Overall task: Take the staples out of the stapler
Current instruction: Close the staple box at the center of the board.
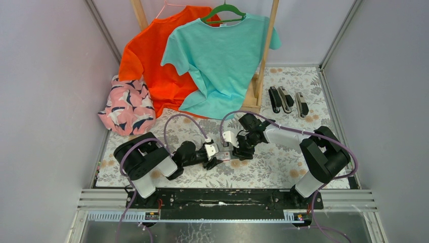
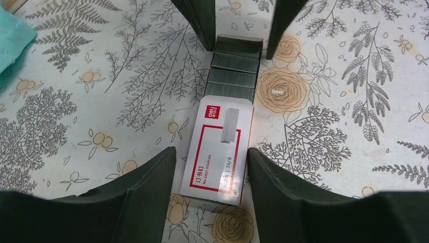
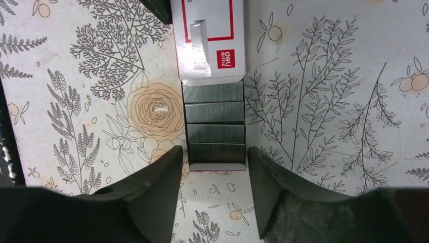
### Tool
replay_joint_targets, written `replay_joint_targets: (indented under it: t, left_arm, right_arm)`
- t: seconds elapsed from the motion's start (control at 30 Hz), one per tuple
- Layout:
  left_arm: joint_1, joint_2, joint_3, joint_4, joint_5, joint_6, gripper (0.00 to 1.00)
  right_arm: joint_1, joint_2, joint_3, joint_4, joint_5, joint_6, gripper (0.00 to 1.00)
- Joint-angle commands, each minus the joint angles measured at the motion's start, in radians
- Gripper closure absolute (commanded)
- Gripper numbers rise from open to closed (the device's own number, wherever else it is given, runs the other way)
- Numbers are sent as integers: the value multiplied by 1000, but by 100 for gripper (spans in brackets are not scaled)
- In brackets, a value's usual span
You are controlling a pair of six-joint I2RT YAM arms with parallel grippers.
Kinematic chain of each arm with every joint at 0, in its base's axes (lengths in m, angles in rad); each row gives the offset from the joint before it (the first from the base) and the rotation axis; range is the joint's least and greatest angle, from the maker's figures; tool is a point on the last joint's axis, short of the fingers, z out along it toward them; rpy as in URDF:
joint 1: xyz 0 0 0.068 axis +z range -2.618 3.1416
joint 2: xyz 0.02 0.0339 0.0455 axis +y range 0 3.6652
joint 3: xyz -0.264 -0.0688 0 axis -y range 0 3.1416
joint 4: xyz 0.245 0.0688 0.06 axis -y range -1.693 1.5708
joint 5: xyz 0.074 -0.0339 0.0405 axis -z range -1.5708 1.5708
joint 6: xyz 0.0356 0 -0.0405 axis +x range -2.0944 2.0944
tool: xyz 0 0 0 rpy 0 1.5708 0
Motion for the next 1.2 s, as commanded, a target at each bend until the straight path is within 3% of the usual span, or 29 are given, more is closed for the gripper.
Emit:
replay_joint_targets:
  t: [0.0,0.1,0.17,0.27,0.37,0.57,0.73,0.9,0.93,0.97,1.17]
  left_arm:
    - [-7,-14,-18,-29,-46,-38,36]
    - [-8,-40,-22,10,-60,-100,29]
    - [-9,-65,-26,29,-56,-117,1]
    - [-10,-128,-42,58,-49,-161,0]
    - [-12,-249,-48,-16,-83,-200,0]
    - [-10,-606,-99,-203,-162,-334,0]
    - [-8,-868,-149,-266,-206,-544,0]
    - [-4,-1019,-169,-384,-284,-746,0]
    - [-4,-1037,-161,-427,-292,-779,1]
    - [-3,-1051,-152,-473,-297,-812,2]
    - [-3,-1066,-157,-583,-372,-1009,9]
  right_arm:
    - [6,-26,16,-33,-13,20,37]
    - [-10,-70,11,-26,-35,31,31]
    - [-30,-94,12,-32,-56,29,31]
    - [-61,-126,18,-62,-104,0,30]
    - [-75,-155,23,-112,-146,-63,30]
    - [-79,-234,26,-173,-218,-172,33]
    - [-83,-369,1,-147,-280,-193,30]
    - [-83,-402,25,-154,-291,-159,27]
    - [-83,-399,36,-153,-289,-132,22]
    - [-83,-395,45,-148,-294,-100,2]
    - [-83,-375,100,-103,-284,61,1]
